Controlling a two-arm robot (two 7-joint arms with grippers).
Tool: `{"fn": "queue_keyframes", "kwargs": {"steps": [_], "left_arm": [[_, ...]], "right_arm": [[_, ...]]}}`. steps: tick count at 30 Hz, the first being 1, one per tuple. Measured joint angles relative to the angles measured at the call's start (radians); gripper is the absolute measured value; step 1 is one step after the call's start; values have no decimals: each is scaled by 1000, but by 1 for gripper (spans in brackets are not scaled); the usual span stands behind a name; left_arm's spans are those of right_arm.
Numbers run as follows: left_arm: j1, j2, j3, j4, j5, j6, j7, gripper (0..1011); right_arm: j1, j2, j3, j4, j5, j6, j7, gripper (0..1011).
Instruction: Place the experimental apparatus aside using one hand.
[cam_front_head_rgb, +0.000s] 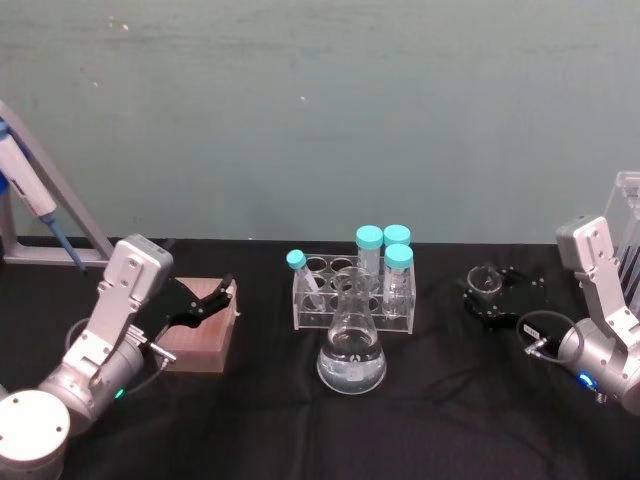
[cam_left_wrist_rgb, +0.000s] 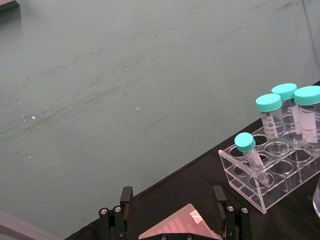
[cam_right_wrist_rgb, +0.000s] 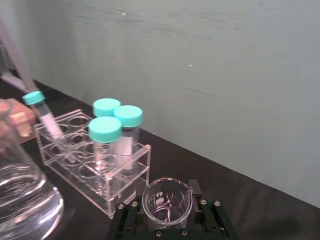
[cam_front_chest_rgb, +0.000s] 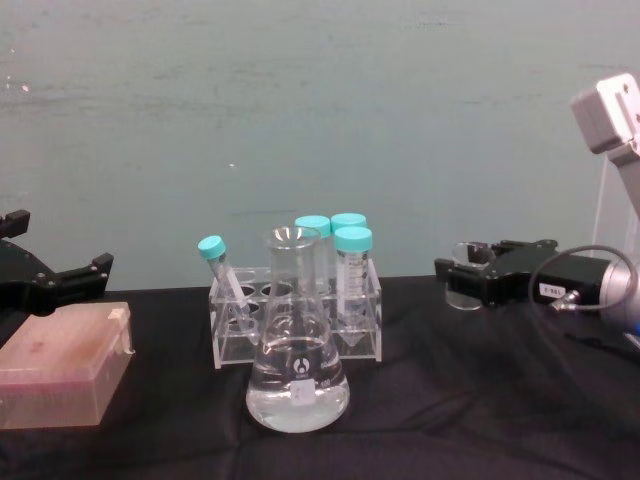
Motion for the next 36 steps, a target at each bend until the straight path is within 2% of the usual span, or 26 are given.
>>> {"fn": "queue_keyframes", "kwargs": {"steps": [7, 14, 27, 36], "left_arm": [[0, 0, 0, 0, 0, 0, 0, 1000], [0, 0, 0, 0, 0, 0, 0, 1000], [0, 0, 0, 0, 0, 0, 0, 1000], [0, 0, 0, 0, 0, 0, 0, 1000]], "right_arm": [[-11, -19, 34, -12, -30, 30, -80, 511], [-15, -36, 58, -15, -55, 48, -136, 511], [-16, -67, 97, -18, -96, 90, -219, 511], [1, -95, 118, 16, -135, 111, -277, 511]]}}
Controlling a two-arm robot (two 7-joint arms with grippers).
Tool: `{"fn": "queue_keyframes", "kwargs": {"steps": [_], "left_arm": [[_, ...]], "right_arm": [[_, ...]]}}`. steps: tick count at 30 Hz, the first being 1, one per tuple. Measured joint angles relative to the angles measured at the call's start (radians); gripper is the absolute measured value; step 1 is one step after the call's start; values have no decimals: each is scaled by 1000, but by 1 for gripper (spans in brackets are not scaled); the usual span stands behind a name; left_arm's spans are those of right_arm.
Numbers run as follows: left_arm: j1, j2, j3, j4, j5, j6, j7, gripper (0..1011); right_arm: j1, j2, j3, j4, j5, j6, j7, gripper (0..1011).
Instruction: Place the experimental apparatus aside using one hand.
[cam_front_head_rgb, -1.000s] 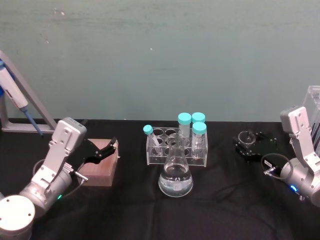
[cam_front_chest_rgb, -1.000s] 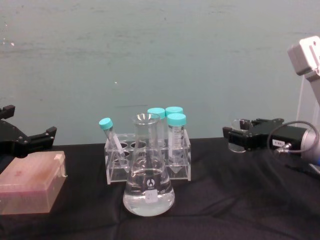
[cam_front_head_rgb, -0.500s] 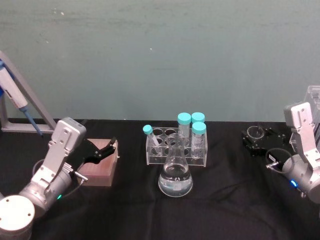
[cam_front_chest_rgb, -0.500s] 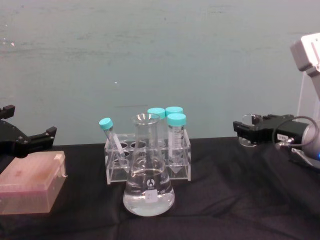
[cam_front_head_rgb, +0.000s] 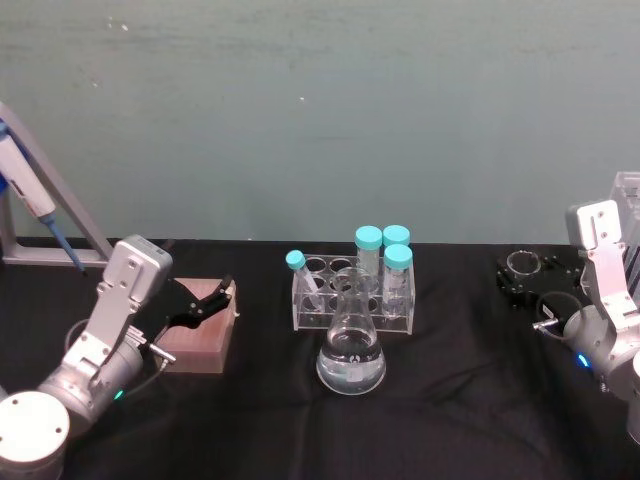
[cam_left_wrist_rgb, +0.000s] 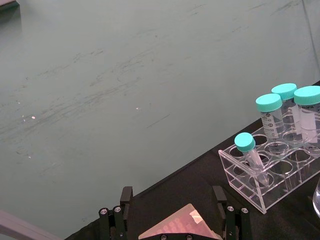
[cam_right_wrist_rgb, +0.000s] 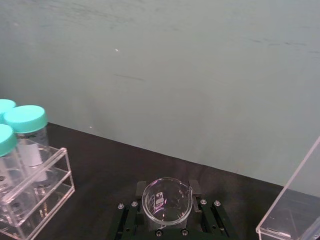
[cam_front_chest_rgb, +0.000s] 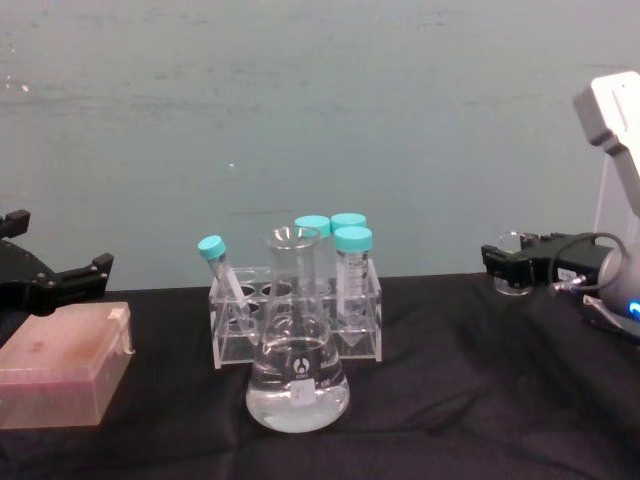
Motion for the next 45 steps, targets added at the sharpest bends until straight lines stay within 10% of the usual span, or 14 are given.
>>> {"fn": "queue_keyframes", "kwargs": {"steps": [45], "left_arm": [[0, 0, 0, 0, 0, 0, 0, 1000]], "right_arm": [[92, -95, 136, 196, -97, -4, -126, 510]]}}
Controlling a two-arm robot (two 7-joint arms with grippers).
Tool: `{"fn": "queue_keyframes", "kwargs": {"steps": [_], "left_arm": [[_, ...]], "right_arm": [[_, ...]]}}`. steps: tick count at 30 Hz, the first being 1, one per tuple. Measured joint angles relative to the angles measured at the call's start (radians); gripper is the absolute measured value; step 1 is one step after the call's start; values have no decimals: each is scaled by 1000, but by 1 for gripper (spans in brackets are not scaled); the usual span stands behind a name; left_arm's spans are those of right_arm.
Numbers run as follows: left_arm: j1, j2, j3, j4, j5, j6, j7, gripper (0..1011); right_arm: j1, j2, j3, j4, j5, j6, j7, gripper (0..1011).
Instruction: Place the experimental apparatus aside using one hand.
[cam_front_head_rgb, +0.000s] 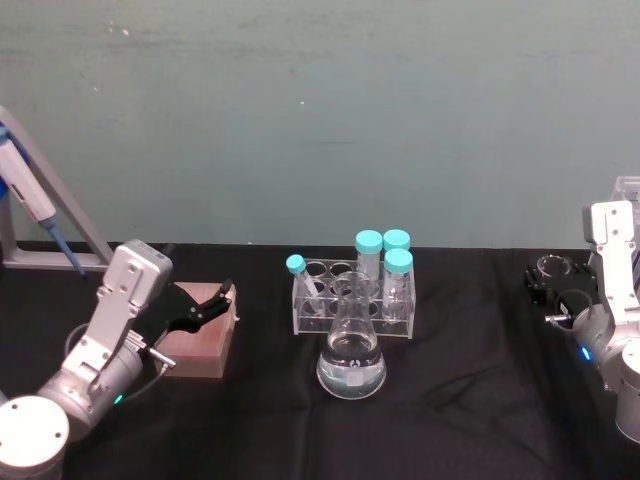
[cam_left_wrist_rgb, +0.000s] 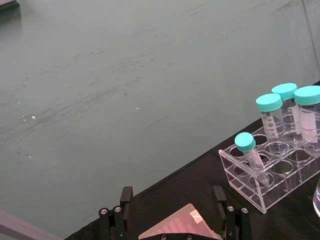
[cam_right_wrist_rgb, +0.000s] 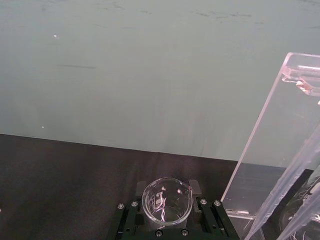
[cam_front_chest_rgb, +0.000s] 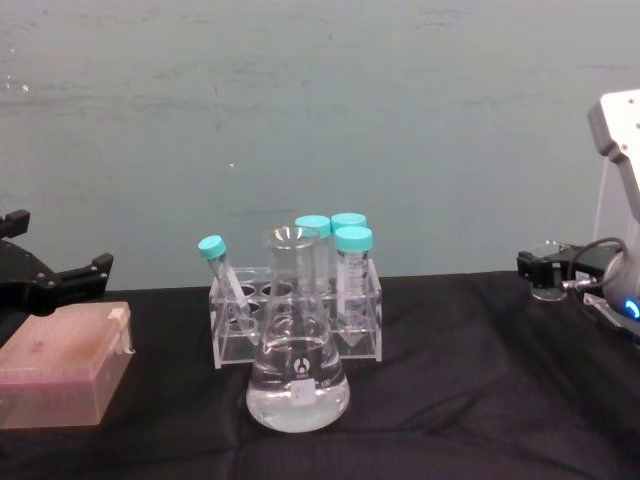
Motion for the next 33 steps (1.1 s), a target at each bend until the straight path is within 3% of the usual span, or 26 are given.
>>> {"fn": "queue_keyframes", "kwargs": {"steps": [33], "left_arm": [[0, 0, 0, 0, 0, 0, 0, 1000]], "right_arm": [[12, -20, 45, 39, -78, 3, -22, 511]]}}
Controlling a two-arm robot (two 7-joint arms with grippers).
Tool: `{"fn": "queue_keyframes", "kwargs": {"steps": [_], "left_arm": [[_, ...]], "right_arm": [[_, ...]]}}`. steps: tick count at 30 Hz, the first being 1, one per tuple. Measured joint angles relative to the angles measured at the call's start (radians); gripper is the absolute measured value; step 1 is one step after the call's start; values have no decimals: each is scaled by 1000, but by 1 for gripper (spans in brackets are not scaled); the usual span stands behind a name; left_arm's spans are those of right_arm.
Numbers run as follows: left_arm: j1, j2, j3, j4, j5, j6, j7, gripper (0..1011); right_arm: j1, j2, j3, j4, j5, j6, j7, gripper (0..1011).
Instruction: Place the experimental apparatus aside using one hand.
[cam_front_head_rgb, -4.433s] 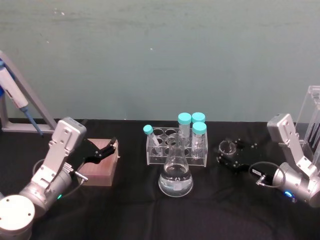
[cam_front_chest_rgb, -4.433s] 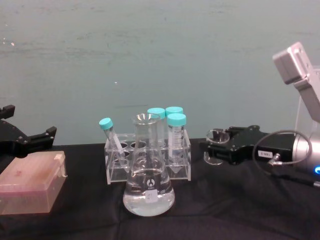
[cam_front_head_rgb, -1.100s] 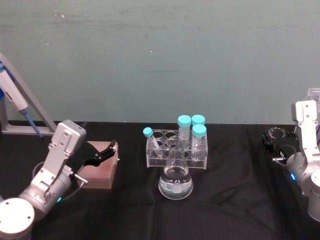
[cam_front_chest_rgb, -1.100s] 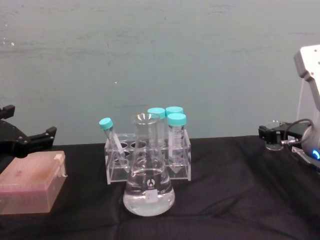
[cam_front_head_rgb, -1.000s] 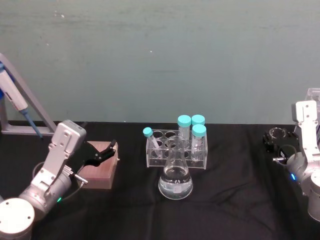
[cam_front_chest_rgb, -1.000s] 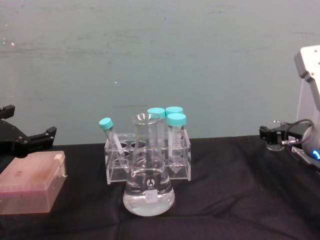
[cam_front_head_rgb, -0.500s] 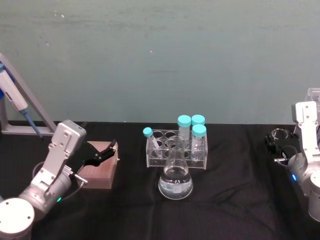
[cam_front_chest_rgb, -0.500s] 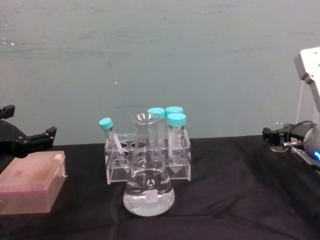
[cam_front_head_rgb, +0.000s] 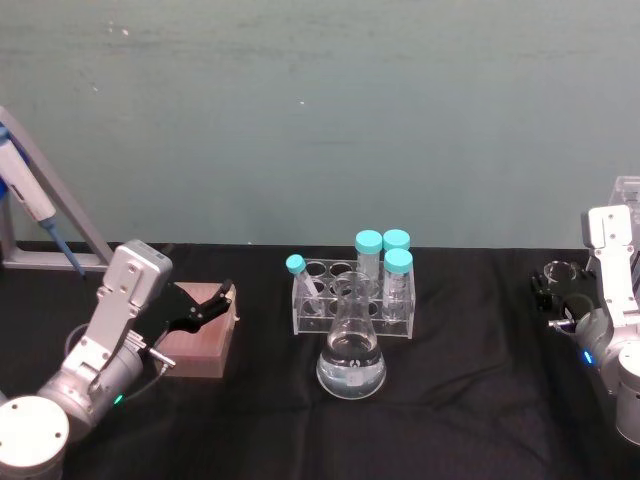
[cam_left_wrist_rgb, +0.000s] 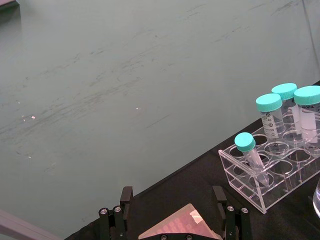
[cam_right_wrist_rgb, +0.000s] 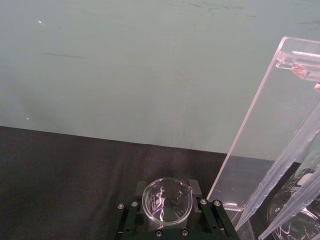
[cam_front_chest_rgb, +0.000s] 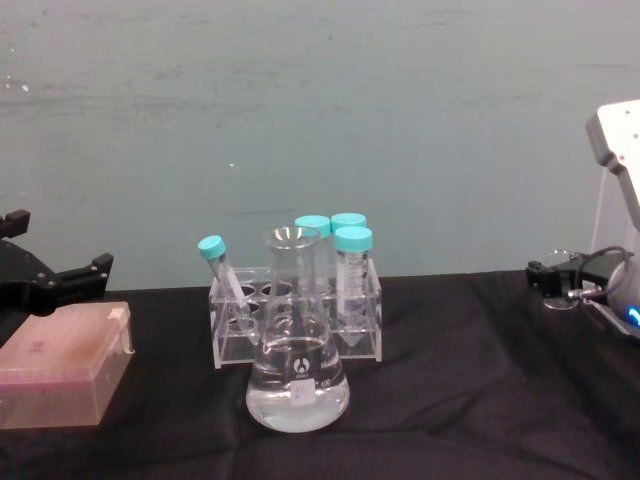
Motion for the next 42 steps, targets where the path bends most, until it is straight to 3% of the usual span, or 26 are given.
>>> {"fn": "queue_keyframes", "kwargs": {"steps": [42], "left_arm": [[0, 0, 0, 0, 0, 0, 0, 1000]], "right_arm": [[21, -8, 16, 42, -20, 5, 3, 511]]}}
